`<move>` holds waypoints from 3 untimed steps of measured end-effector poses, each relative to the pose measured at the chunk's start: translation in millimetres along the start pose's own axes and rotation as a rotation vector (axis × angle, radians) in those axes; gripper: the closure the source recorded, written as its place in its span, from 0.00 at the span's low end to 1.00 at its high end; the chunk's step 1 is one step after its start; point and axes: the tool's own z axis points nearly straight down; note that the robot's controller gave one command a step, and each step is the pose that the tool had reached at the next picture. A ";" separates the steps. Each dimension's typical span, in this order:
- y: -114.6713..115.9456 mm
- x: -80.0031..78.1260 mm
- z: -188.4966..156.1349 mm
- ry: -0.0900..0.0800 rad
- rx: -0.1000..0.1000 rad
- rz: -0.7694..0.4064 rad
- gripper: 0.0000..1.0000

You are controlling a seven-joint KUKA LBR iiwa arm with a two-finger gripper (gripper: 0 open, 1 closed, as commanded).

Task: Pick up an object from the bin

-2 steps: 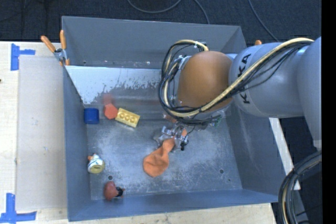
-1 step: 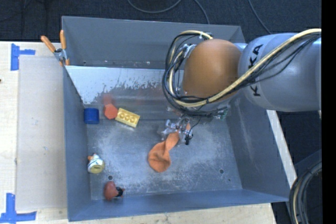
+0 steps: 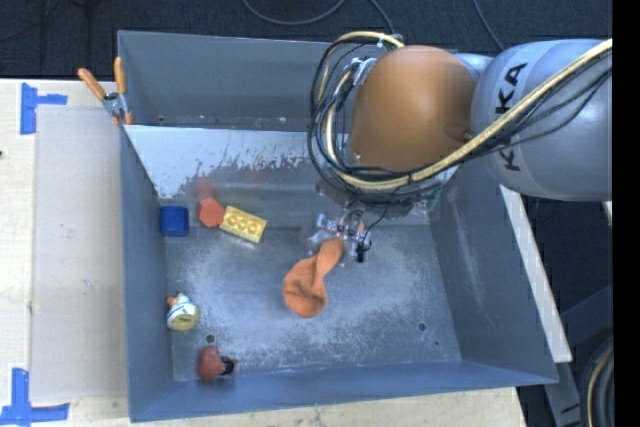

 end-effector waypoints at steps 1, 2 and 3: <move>31.2 15.6 103.5 0.000 -0.013 -0.680 1.00; 30.3 15.4 102.3 0.000 -0.011 -0.678 1.00; 30.5 17.0 57.9 0.000 -0.020 -0.685 1.00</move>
Offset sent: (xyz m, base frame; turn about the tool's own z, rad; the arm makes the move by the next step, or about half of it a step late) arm 0.0000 0.0000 0.0000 0.0000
